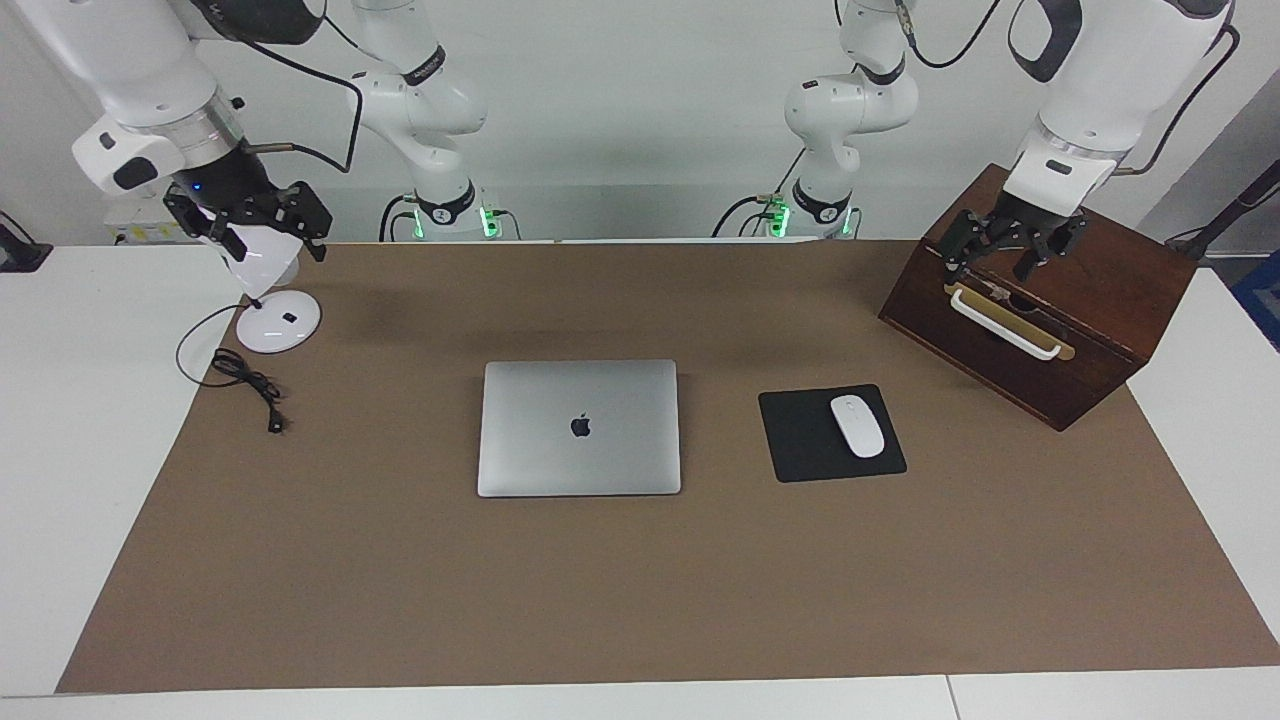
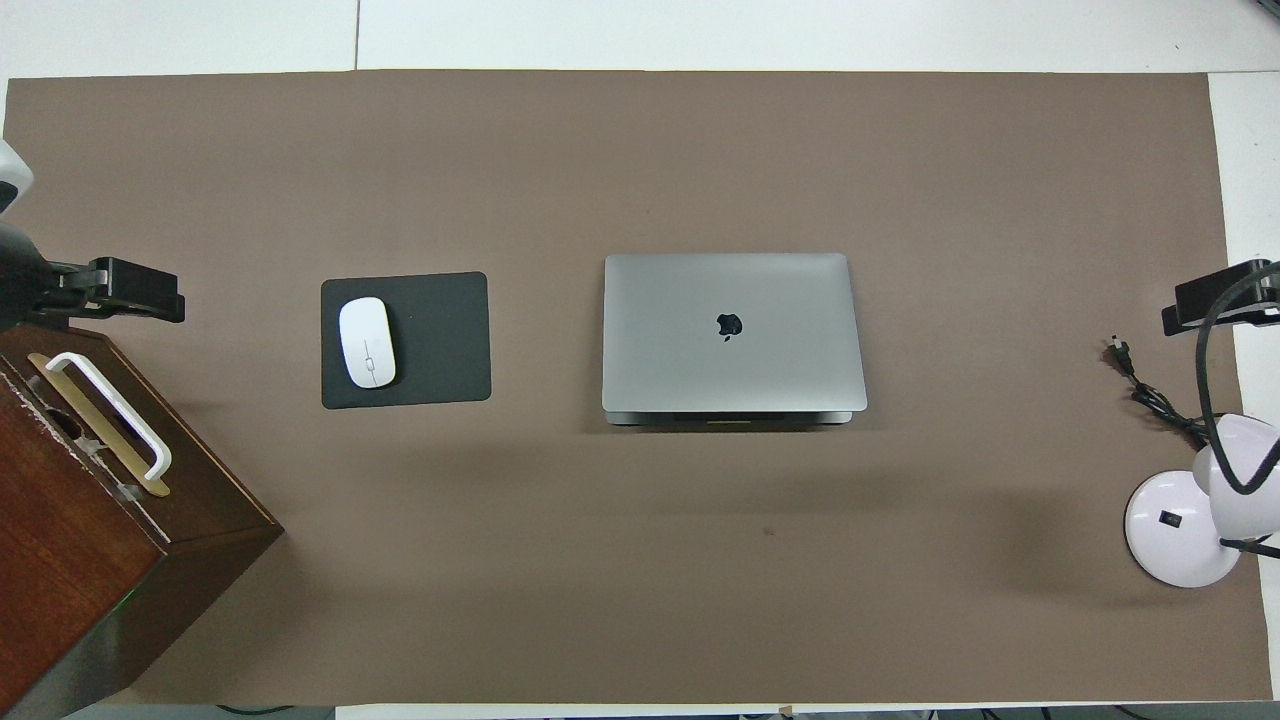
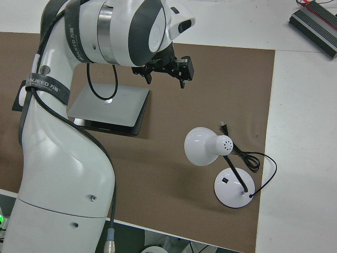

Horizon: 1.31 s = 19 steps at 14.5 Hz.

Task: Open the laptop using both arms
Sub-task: 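Move the left gripper toward the laptop's near edge while the right gripper approaches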

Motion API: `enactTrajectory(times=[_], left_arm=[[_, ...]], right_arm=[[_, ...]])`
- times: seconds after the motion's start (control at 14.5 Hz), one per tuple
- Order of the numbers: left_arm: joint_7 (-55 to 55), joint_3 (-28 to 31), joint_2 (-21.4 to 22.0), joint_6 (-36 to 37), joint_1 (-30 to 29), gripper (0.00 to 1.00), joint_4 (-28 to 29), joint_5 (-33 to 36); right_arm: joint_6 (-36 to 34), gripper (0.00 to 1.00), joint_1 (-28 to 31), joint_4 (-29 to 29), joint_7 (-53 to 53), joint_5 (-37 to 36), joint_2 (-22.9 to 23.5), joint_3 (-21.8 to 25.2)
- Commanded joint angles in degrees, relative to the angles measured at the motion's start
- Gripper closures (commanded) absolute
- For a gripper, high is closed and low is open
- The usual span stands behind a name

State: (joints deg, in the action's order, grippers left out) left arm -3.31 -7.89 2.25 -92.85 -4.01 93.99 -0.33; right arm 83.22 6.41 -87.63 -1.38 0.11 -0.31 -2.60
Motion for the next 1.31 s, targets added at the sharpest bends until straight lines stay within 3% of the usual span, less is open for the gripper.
enactTrajectory(times=[0.0,0.41,0.76,1.1,1.24], left_arm=[[0.0,-0.5,0.2,-2.4,-0.4,0.0,-0.1,0.7],[-0.2,0.5,1.0,-2.2,-0.3,0.0,2.0,0.6],[-6.9,0.8,0.8,-4.9,0.4,0.02,2.7,0.1],[-31.5,-1.2,0.0,-13.6,3.0,0.64,6.3,-5.4],[-42.2,-1.3,0.4,-16.6,5.3,0.82,10.3,-7.1]], right_arm=[[0.9,0.0,1.2,-1.3,-0.8,-0.6,-1.2,-0.7],[0.9,0.0,1.2,-1.3,-0.8,-0.6,-1.2,-0.7],[0.9,0.0,1.2,-1.2,-0.9,-0.6,-1.2,-0.7],[1.1,0.0,1.2,-1.2,-1.0,-0.6,-1.2,-0.4],[1.2,0.0,1.2,-1.0,-1.1,-0.5,-1.3,-0.2]])
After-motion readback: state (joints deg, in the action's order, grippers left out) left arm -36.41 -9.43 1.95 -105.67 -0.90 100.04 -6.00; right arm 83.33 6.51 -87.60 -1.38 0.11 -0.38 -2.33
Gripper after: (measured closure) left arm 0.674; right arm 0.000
